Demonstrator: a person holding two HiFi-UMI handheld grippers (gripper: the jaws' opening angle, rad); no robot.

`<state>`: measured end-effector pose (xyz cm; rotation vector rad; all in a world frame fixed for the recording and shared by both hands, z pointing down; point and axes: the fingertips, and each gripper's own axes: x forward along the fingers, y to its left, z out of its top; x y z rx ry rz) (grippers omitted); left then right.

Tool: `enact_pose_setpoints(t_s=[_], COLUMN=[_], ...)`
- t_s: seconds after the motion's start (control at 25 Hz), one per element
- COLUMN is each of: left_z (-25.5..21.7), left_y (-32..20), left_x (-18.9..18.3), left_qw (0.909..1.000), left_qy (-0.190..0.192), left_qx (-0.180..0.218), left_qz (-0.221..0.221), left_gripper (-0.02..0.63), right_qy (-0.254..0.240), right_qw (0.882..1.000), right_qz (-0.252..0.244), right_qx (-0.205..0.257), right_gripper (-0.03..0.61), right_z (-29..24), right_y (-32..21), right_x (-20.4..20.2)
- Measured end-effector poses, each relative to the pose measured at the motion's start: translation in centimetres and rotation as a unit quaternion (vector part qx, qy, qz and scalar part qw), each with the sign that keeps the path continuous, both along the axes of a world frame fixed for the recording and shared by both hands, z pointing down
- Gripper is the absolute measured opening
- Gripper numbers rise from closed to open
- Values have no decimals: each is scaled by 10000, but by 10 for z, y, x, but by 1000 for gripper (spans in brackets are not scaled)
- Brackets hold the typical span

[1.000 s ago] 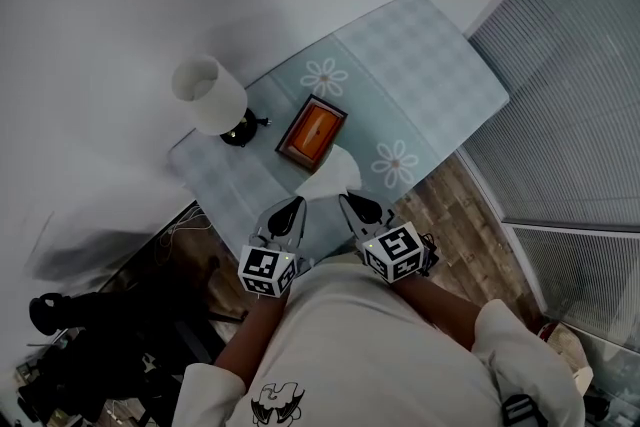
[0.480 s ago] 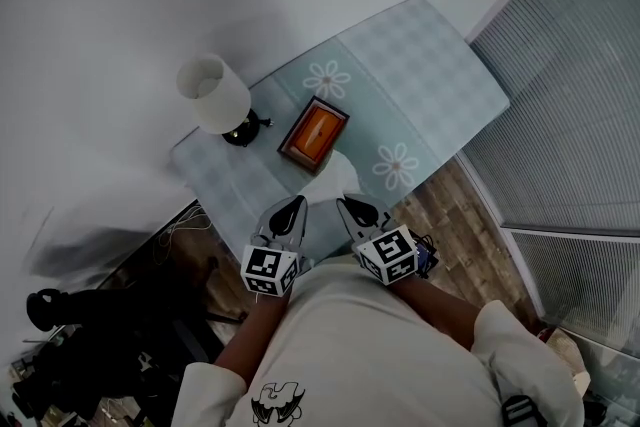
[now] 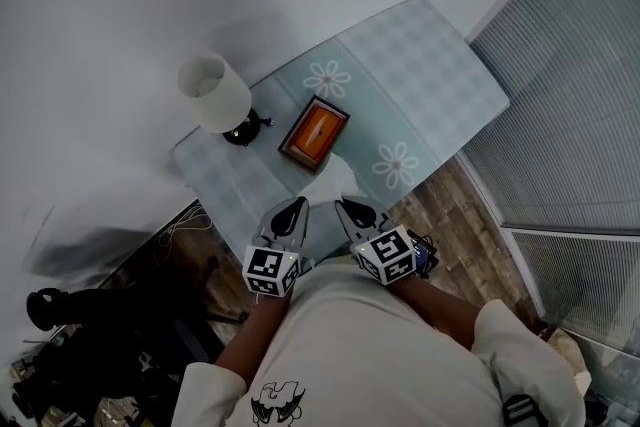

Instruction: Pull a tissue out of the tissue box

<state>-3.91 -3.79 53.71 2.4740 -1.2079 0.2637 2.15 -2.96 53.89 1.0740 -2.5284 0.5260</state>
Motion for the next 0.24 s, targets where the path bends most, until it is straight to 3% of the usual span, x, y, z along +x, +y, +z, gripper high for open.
enact_pose_setpoints(t_s=[0.24], left_z=[1], left_y=[2], left_x=[1], left_qw=[10000], left_qy=[27], left_qx=[-36], left_qz=[32], left_gripper=[6], right_qy=[5], right_qw=[10000], right_qz=[-3], right_qx=[10], right_gripper=[14], right_z=[-1], right_y=[1], right_x=[-1])
